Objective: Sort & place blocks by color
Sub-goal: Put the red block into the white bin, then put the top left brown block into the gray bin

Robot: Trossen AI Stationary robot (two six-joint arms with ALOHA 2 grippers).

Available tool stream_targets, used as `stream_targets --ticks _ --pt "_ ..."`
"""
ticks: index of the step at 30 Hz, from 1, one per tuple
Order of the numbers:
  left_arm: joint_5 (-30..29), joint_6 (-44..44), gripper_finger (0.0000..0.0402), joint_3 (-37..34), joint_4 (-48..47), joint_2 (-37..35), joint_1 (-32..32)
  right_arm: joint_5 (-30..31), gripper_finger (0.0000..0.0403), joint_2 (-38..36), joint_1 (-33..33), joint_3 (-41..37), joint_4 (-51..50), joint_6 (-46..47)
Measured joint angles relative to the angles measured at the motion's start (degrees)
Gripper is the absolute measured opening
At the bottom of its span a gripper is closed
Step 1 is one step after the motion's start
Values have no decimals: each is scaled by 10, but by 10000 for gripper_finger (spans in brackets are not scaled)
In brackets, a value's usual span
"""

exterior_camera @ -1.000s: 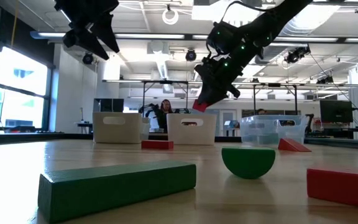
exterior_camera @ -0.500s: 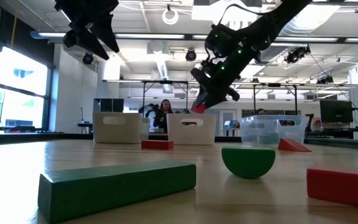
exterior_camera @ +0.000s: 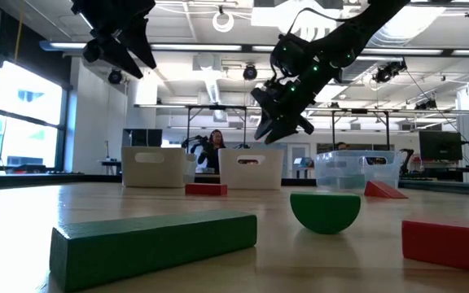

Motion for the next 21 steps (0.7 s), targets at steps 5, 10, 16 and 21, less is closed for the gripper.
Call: stream_targets --ticks 5,10,16,21 --pt "0 0 225 0 0 0 0 1 175 0 0 0 0 1" --pt "0 21 225 0 0 0 0 -15 201 -9 0 0 -6 23" --pt "27 21 225 0 -11 0 0 -25 204 -73 7 0 -58 50" --pt "59 16 225 0 -42 0 -1 -13 204 -122 33 0 -118 81"
